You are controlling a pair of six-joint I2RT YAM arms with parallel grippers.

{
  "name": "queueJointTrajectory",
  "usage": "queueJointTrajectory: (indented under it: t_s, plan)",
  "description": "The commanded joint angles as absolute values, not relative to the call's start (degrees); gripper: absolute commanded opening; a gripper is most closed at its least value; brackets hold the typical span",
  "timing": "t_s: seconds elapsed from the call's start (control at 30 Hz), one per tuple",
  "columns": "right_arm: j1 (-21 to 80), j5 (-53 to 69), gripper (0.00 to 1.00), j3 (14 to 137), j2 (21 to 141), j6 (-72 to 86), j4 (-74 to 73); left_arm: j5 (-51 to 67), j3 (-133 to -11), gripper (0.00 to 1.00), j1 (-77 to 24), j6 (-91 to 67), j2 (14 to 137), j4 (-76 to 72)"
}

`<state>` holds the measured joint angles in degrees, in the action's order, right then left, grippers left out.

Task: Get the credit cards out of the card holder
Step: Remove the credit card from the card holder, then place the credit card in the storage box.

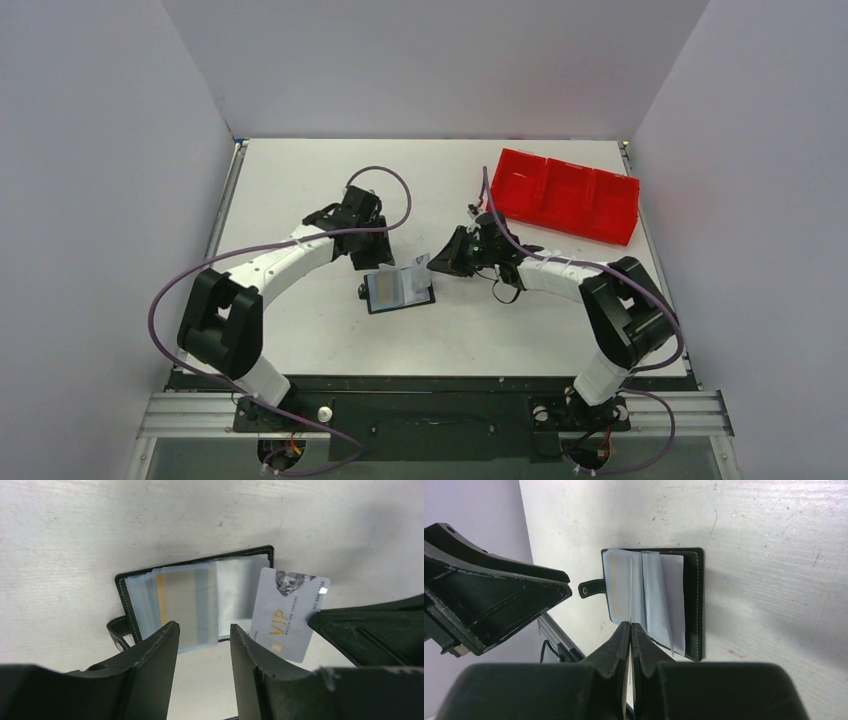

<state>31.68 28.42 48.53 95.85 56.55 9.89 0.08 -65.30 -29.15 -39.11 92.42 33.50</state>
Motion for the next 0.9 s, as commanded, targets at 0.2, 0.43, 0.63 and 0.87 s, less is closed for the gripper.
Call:
queueJointTrajectory:
  t_s: [0.2,0.43,0.63,0.87]
  plan:
    - [30.2,31.4,0.0,49.6,87.4,61.3,13.5,20.3,-61.2,0.45,-26.0,-42.8,84.3,20.9]
    - [29.6,35.9,0.0,48.7,85.7,68.7,21.2,31.4,-55.0,0.46,-22.1,-48.9,79.8,10.6]
    - [29.7,38.0,0.0,48.5,86.3,72.9,26.5,37.5,-50.5,0.46,-21.0,-54.9,78.0,0.0]
    - [29.8,38.7,0.0,47.8,86.9,74.5,29.5,41.0,-47.9,0.28,-20.6,-60.1,78.1,-8.7]
